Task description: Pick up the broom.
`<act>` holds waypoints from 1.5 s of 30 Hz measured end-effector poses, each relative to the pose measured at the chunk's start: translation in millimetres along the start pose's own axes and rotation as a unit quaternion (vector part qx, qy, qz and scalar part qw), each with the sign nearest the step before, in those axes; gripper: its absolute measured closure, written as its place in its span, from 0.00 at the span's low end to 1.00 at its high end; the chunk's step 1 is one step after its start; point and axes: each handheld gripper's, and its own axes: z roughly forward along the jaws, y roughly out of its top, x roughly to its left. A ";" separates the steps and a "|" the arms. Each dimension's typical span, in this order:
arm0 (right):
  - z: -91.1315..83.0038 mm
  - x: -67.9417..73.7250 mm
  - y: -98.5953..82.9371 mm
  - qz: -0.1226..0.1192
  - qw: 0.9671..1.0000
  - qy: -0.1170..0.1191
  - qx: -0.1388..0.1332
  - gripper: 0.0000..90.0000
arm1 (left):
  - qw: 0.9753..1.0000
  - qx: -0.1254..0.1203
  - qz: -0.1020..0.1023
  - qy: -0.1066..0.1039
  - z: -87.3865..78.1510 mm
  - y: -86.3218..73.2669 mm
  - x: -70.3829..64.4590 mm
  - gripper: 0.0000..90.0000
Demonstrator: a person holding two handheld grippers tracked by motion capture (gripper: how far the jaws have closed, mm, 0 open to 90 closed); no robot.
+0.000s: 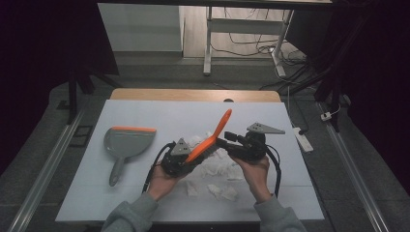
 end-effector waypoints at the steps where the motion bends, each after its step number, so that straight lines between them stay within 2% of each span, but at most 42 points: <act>1: -3.2 0.6 1.4 -0.018 1.000 -0.004 0.011 0.47 | 1.000 0.001 0.005 0.000 -3.4 0.0 1.0 0.89; 4: -13.7 0.1 3.2 -0.055 0.998 0.004 0.033 0.45 | 1.000 0.006 0.025 0.008 -13.0 -0.3 2.6 0.89; 7: -23.5 -3.1 3.2 -0.081 0.995 0.008 0.053 0.44 | 0.999 0.019 0.036 -0.001 -18.8 -1.0 5.6 0.89; 11: -31.5 -7.1 4.4 -0.103 0.992 0.006 0.068 0.42 | 0.999 0.035 0.037 -0.007 -21.1 -2.9 10.8 0.89; 13: -33.2 -6.8 5.2 -0.117 0.990 0.008 0.079 0.42 | 0.999 0.038 0.036 -0.009 -21.2 -3.4 12.0 0.89; 17: -35.7 -4.3 6.4 -0.127 0.988 0.011 0.081 0.40 | 0.997 0.056 0.041 -0.016 -21.9 -3.6 16.0 0.89; 19: -36.5 -1.7 7.7 -0.145 0.986 0.008 0.085 0.40 | 0.997 0.059 0.042 -0.018 -21.5 -3.1 16.7 0.89; 22: -36.6 1.8 9.2 -0.157 0.983 0.008 0.092 0.40 | 0.993 0.096 0.061 -0.018 -17.2 1.5 17.9 0.89; 23: -36.5 3.2 9.7 -0.161 0.982 0.005 0.096 0.40 | 0.993 0.096 0.061 -0.018 -17.2 1.5 17.9 0.89; 24: -36.3 5.0 10.1 -0.166 0.981 0.006 0.101 0.40 | 0.990 0.119 0.075 -0.019 -14.5 5.1 18.4 0.89; 25: -36.3 6.0 10.3 -0.169 0.980 0.007 0.103 0.40 | 0.990 0.119 0.075 -0.019 -14.5 5.1 18.4 0.89; 26: -36.2 7.2 10.4 -0.172 0.980 0.008 0.102 0.40 | 0.987 0.132 0.086 -0.020 -12.1 8.4 17.7 0.89; 28: -36.2 8.3 10.7 -0.175 0.979 0.009 0.104 0.40 | 0.986 0.137 0.089 -0.021 -11.0 9.9 16.9 0.89; 29: -35.6 11.1 10.8 -0.183 0.977 0.006 0.110 0.40 | 0.984 0.146 0.101 -0.020 -9.1 12.5 14.6 0.89; 30: -34.8 12.0 10.8 -0.187 0.976 0.004 0.113 0.39 | 0.982 0.152 0.107 -0.021 -8.0 13.9 13.5 0.89; 31: -33.8 13.7 10.8 -0.194 0.974 0.003 0.119 0.39 | 0.982 0.152 0.107 -0.021 -8.0 13.9 13.5 0.89; 32: -32.6 17.0 10.8 -0.203 0.971 -0.001 0.126 0.39 | 0.980 0.161 0.115 -0.024 -5.4 16.0 11.3 0.89; 36: -29.0 25.7 10.8 -0.221 0.966 0.004 0.134 0.39 | 0.976 0.176 0.124 -0.031 1.7 18.0 9.0 0.89; 37: -27.7 27.2 10.6 -0.228 0.964 0.004 0.137 0.39 | 0.976 0.176 0.124 -0.031 1.7 18.0 9.0 0.89; 38: -26.1 28.4 10.0 -0.235 0.962 0.005 0.140 0.38 | 0.972 0.188 0.134 -0.037 6.4 18.2 7.0 0.89; 40: -23.7 29.3 8.9 -0.240 0.960 0.007 0.146 0.39 | 0.968 0.202 0.145 -0.044 11.8 18.4 3.0 0.89; 43: -18.2 29.0 5.7 -0.256 0.953 0.010 0.163 0.38 | 0.963 0.215 0.160 -0.045 17.5 19.8 -3.7 0.89; 44: -18.2 29.0 5.7 -0.256 0.953 0.010 0.163 0.38 | 0.963 0.215 0.160 -0.045 17.5 19.8 -3.7 0.89; 45: -12.8 28.7 1.5 -0.265 0.946 0.013 0.183 0.37 | 0.960 0.218 0.167 -0.048 18.7 20.9 -5.7 0.89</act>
